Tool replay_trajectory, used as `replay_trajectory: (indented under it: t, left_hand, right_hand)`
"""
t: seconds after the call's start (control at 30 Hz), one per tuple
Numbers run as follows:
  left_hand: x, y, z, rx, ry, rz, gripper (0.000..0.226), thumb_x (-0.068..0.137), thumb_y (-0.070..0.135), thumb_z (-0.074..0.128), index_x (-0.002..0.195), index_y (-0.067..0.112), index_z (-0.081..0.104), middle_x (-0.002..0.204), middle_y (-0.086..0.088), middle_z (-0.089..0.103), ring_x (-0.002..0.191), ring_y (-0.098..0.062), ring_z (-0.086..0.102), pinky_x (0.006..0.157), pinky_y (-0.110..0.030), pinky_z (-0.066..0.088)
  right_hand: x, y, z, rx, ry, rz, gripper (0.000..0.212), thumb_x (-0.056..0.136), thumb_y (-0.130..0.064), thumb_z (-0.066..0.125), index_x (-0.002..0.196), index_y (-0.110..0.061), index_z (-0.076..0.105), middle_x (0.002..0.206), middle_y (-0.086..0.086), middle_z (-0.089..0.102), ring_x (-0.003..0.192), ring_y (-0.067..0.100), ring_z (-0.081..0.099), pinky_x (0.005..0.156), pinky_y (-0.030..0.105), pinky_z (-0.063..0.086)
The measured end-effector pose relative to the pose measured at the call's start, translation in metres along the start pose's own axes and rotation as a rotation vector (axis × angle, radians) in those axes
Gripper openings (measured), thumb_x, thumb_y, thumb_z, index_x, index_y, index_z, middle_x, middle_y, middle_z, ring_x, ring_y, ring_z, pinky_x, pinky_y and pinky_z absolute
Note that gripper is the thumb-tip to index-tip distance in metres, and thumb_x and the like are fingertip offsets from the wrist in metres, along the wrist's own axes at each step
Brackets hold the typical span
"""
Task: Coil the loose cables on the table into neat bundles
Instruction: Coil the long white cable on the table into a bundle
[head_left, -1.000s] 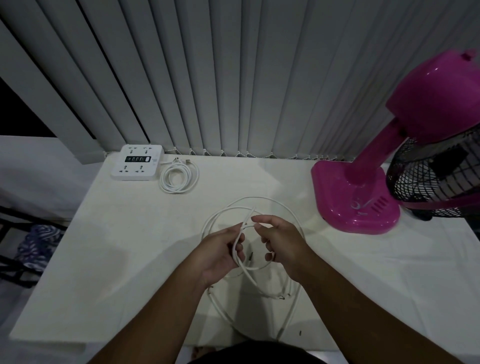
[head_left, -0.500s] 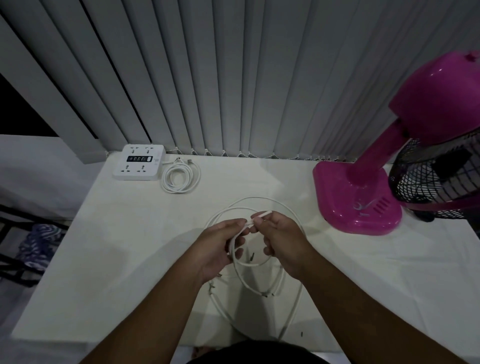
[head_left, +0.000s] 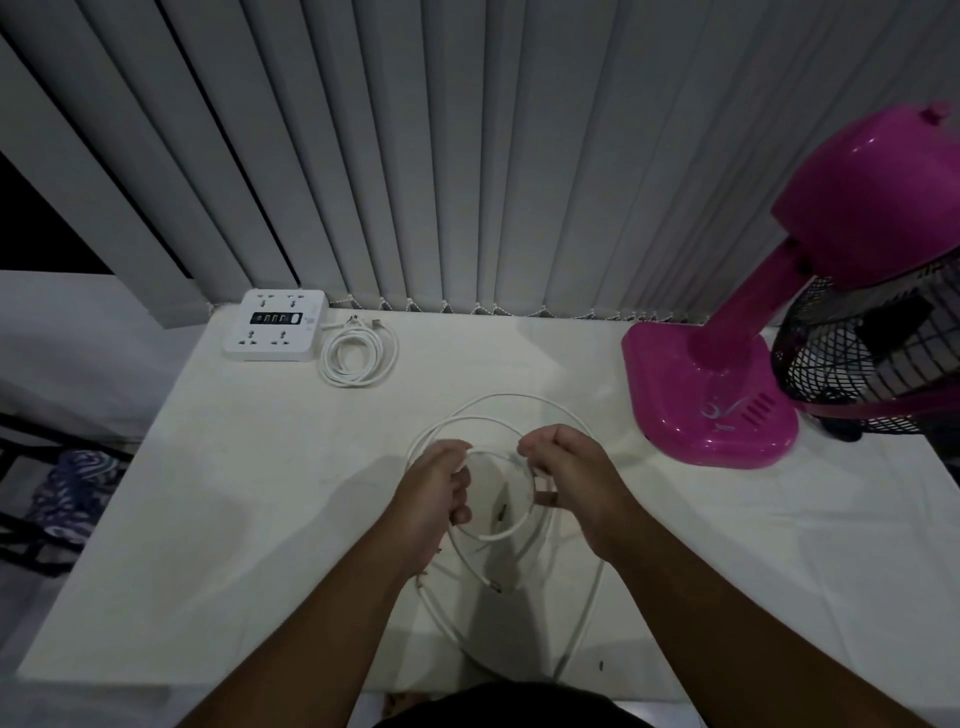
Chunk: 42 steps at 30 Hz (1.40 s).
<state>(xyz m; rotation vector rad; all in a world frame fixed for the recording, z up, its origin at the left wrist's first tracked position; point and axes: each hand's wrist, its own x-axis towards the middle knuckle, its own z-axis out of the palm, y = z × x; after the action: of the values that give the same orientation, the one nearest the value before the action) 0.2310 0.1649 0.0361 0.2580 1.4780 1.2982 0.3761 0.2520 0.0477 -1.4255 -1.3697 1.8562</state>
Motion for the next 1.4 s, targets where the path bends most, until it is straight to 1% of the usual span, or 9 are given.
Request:
replay_trajectory:
  t: [0.13,0.3,0.47,0.73,0.87,0.97,1.1,1.23,1.4]
  left_hand:
    - [-0.002,0.006,0.004,0.17,-0.024,0.048,0.018,0.098,0.006,0.039,0.103,0.017,0.052,0.063,-0.001,0.047,0.045,-0.009,0.036,0.045,-0.024,0.029]
    - [-0.002,0.004,0.002,0.027,-0.092,0.046,0.017,0.102,0.012,0.047,0.114,0.009,0.059,0.076,-0.011,0.068,0.068,-0.021,0.061,0.066,-0.033,0.047]
    - [-0.007,-0.006,-0.003,-0.152,-0.156,-0.066,0.03,0.105,0.024,0.046,0.103,0.002,0.066,0.064,-0.008,0.056,0.065,-0.025,0.064,0.075,-0.037,0.055]
    - [-0.004,-0.002,0.006,-0.031,0.017,0.014,0.023,0.099,0.004,0.035,0.111,0.015,0.052,0.06,0.002,0.036,0.043,-0.009,0.023,0.046,-0.022,0.016]
    - [-0.004,0.0,0.004,-0.11,-0.085,0.005,0.018,0.101,0.008,0.046,0.116,0.009,0.056,0.067,-0.006,0.055,0.056,-0.018,0.053,0.052,-0.028,0.037]
    - [-0.004,-0.002,-0.005,-0.175,-0.195,-0.061,0.026,0.104,0.02,0.05,0.117,0.003,0.064,0.075,-0.011,0.062,0.082,-0.028,0.068,0.075,-0.039,0.056]
    - [-0.004,-0.01,-0.004,-0.251,-0.158,-0.079,0.03,0.104,0.028,0.048,0.103,0.004,0.065,0.059,-0.001,0.04,0.052,-0.018,0.05,0.063,-0.035,0.053]
    - [-0.002,-0.006,0.001,-0.138,-0.105,-0.047,0.028,0.105,0.025,0.044,0.098,0.007,0.064,0.057,0.005,0.024,0.044,-0.01,0.02,0.044,-0.025,0.023]
    - [-0.002,0.003,0.002,-0.095,-0.168,-0.028,0.014,0.103,0.019,0.048,0.106,0.01,0.057,0.062,-0.002,0.05,0.052,-0.014,0.047,0.047,-0.026,0.033]
  right_hand:
    - [-0.004,-0.007,0.003,-0.34,-0.137,-0.132,0.014,0.098,-0.034,0.058,0.098,-0.026,0.07,0.088,-0.008,0.075,0.073,0.0,0.066,0.062,0.01,0.047]
    - [0.0,0.0,0.005,-0.276,-0.063,-0.077,0.019,0.102,-0.028,0.05,0.098,-0.019,0.065,0.072,-0.006,0.065,0.062,0.004,0.058,0.059,0.02,0.047]
    - [0.001,0.005,0.006,-0.007,-0.048,0.0,0.017,0.105,-0.024,0.05,0.101,-0.016,0.064,0.08,0.0,0.065,0.075,0.013,0.056,0.072,0.033,0.046]
    - [-0.006,0.004,0.013,0.258,-0.123,0.112,0.022,0.1,-0.004,0.046,0.117,-0.008,0.06,0.092,0.016,0.065,0.072,0.022,0.057,0.068,0.034,0.052]
    - [-0.001,-0.002,0.012,-0.019,-0.089,0.011,0.018,0.104,-0.017,0.049,0.112,-0.013,0.065,0.077,0.006,0.055,0.057,0.014,0.043,0.054,0.028,0.039]
    - [0.003,-0.001,0.01,0.157,-0.06,0.024,0.019,0.105,-0.009,0.046,0.11,-0.011,0.064,0.074,0.005,0.051,0.055,0.012,0.041,0.053,0.028,0.038]
    - [-0.001,0.002,0.011,0.369,-0.075,0.104,0.015,0.104,-0.007,0.045,0.11,-0.009,0.059,0.075,0.008,0.056,0.063,0.016,0.05,0.061,0.032,0.049]
    - [-0.003,0.001,0.011,0.215,-0.072,0.104,0.013,0.098,-0.006,0.047,0.106,-0.008,0.057,0.084,0.014,0.063,0.07,0.022,0.057,0.066,0.036,0.054]
    - [-0.001,-0.003,0.014,-0.197,-0.051,-0.023,0.018,0.1,-0.028,0.053,0.107,-0.02,0.067,0.077,-0.002,0.058,0.058,0.012,0.053,0.058,0.032,0.05]
